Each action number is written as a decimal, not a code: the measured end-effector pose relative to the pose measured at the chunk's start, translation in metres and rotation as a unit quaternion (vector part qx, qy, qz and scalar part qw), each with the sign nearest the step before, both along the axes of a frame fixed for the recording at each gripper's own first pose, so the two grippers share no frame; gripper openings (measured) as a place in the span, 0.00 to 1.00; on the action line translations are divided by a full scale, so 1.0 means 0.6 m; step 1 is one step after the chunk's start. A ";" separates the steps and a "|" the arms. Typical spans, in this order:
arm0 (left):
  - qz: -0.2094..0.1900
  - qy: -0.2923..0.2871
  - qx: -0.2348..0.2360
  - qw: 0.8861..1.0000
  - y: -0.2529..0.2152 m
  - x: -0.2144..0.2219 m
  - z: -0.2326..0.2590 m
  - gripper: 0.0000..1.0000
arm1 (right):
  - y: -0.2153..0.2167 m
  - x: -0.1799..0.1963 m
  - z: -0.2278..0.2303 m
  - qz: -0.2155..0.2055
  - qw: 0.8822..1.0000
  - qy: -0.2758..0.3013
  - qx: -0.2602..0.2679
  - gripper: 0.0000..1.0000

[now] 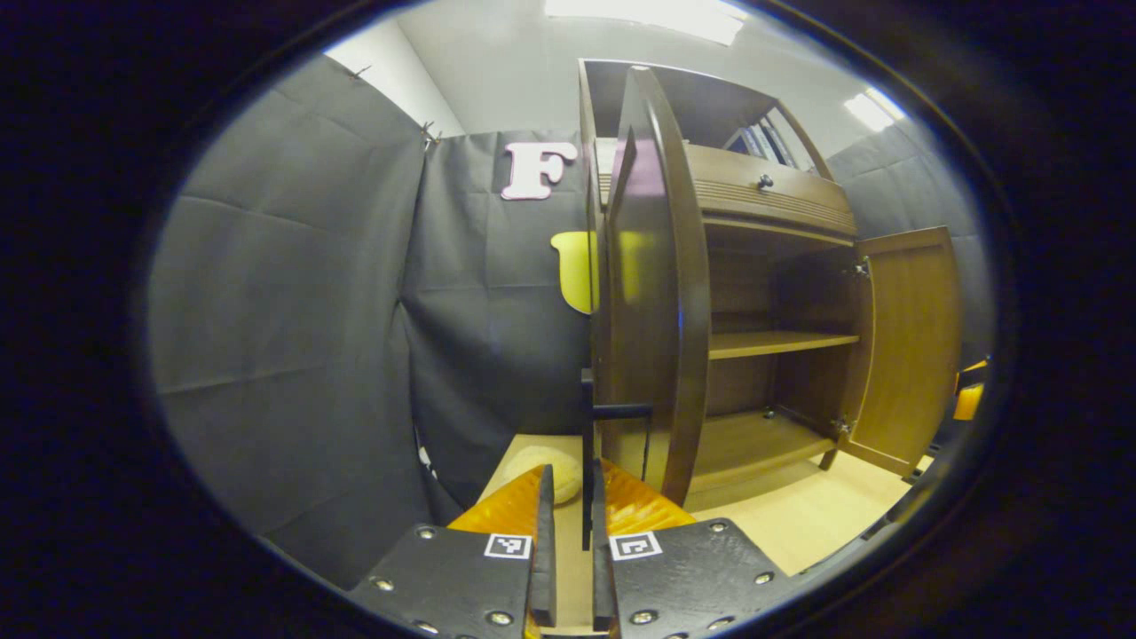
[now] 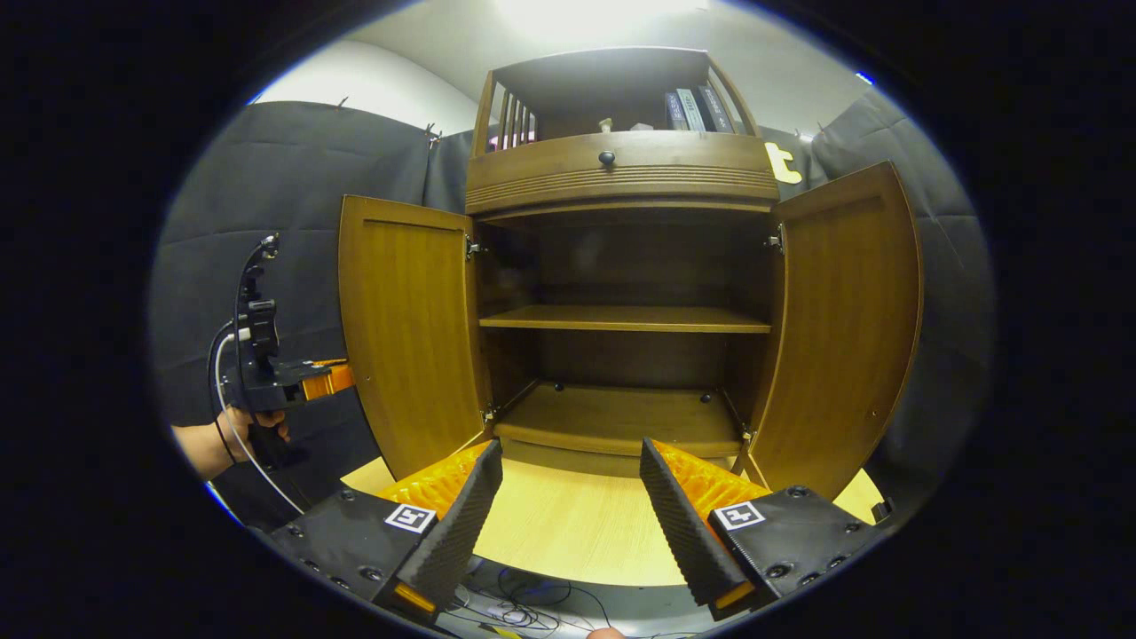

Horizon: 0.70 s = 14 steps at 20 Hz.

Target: Open the right door of the double-door shoe cabinet with the right hand, and open the left door with the left hand.

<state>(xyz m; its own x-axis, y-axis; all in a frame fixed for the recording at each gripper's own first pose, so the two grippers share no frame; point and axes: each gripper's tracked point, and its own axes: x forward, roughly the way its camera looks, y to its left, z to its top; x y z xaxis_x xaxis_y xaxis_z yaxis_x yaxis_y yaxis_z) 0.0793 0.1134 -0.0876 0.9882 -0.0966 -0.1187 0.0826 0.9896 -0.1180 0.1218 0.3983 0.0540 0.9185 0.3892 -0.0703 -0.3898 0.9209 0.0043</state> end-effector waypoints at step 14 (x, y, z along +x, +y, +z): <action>0.049 -0.021 0.018 0.998 -0.024 -0.145 0.091 0.16 | -0.105 -0.018 0.040 -0.013 0.999 -0.028 0.019 0.98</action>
